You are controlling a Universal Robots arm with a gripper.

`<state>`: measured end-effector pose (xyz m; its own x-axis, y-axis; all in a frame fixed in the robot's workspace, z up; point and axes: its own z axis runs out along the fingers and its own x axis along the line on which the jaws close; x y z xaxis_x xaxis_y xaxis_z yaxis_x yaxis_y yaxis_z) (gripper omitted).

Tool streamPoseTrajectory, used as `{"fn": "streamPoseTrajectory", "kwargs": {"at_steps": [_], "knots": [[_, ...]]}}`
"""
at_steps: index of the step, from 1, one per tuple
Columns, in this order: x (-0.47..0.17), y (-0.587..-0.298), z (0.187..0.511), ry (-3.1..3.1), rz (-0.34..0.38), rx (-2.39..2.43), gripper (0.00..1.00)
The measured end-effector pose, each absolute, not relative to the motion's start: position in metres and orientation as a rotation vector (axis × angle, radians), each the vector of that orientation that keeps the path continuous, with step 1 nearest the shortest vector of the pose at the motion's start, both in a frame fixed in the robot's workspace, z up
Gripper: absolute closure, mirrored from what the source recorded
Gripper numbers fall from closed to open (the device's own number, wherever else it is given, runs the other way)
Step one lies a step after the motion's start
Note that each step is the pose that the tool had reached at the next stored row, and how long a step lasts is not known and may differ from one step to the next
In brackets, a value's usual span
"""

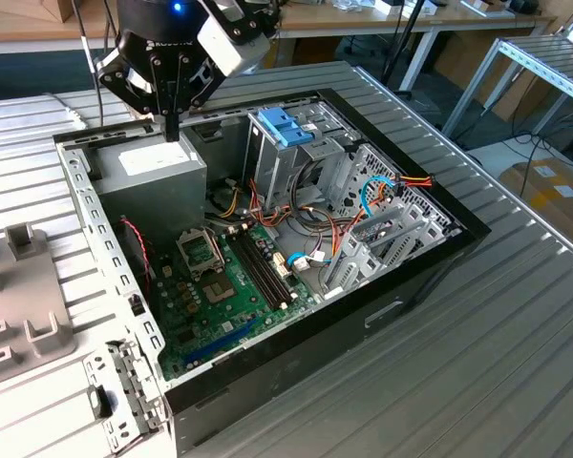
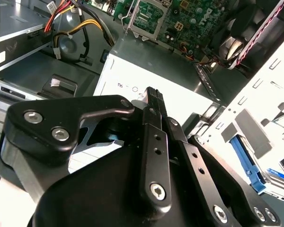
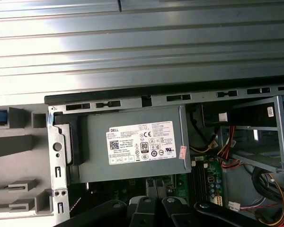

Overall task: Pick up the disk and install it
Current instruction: 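Reach for the disk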

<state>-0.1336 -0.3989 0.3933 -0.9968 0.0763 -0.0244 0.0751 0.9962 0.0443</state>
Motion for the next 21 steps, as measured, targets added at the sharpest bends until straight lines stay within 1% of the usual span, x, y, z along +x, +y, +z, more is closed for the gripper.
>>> {"fn": "streamPoseTrajectory", "kwargs": {"at_steps": [21], "knots": [[-0.1399,-0.3989,0.3933,3.113,0.068,0.118,0.89]]}}
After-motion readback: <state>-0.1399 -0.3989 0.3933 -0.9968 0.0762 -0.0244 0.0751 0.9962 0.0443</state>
